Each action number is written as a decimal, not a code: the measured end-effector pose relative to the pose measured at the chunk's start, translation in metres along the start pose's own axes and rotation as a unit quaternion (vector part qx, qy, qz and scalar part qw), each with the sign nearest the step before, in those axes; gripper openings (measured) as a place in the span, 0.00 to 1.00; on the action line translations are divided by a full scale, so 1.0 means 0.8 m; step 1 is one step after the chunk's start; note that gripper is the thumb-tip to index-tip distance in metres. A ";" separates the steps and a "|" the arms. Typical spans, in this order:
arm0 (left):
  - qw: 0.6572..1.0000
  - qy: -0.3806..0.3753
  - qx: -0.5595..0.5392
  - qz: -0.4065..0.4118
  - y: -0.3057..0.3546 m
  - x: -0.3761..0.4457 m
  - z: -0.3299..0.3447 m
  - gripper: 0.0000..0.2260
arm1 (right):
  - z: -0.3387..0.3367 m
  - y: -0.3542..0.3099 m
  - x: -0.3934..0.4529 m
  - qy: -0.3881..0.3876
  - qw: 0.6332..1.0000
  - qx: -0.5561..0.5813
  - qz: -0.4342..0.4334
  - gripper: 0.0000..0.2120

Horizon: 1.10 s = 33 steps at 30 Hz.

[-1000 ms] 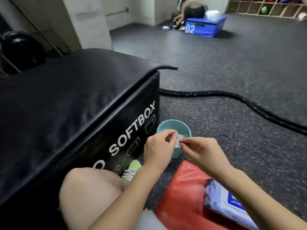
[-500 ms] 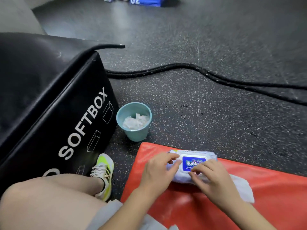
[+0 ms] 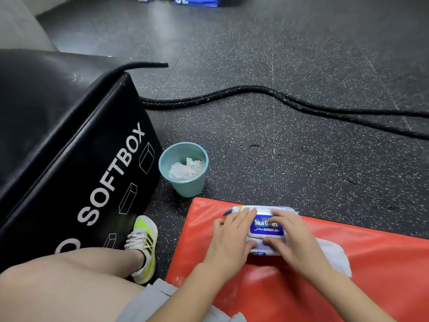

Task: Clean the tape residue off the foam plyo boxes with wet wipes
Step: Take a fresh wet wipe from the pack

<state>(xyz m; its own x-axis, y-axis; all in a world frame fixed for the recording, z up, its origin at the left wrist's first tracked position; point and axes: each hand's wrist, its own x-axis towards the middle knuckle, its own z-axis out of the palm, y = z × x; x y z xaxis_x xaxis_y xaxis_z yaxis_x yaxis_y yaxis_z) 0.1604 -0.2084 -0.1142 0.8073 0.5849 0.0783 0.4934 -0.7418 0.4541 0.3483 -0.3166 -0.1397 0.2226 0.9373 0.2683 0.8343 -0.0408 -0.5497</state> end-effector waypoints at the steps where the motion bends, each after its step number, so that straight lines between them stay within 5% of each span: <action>1: 1.000 0.000 -0.009 -0.007 0.001 0.000 -0.003 0.34 | 0.000 0.003 0.001 0.002 1.000 0.004 -0.006 0.19; 9: 0.992 0.004 -0.007 -0.127 -0.031 -0.022 -0.042 0.40 | 0.047 -0.048 0.026 0.026 0.997 -0.024 -0.076 0.23; 15: 0.976 -0.018 -0.040 -0.214 -0.074 -0.040 -0.062 0.43 | 0.071 -0.110 0.048 0.074 0.986 -0.109 -0.106 0.14; 21: 0.974 -0.007 -0.069 -0.214 -0.072 -0.045 -0.067 0.44 | 0.053 -0.107 0.104 0.014 0.997 -0.011 0.077 0.22; 25: 0.972 -0.010 -0.046 -0.232 -0.068 -0.046 -0.074 0.46 | 0.073 -0.102 0.135 -0.022 0.992 0.041 0.114 0.18; 28: 0.970 0.016 -0.003 -0.242 -0.064 -0.048 -0.074 0.36 | 0.087 -0.107 0.155 -0.040 0.989 0.047 0.131 0.15; 33: 0.983 0.139 0.059 -0.106 -0.057 -0.045 -0.047 0.14 | 0.089 -0.094 0.145 -0.008 0.995 -0.073 0.071 0.14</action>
<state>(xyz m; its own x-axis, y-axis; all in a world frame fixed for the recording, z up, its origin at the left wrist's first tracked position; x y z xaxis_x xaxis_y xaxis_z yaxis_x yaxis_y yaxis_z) 0.0971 -0.1833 -0.1040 0.5703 0.7857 0.2397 0.6893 -0.6164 0.3807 0.2753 -0.1801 -0.1233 0.3369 0.9235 0.1833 0.8592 -0.2220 -0.4609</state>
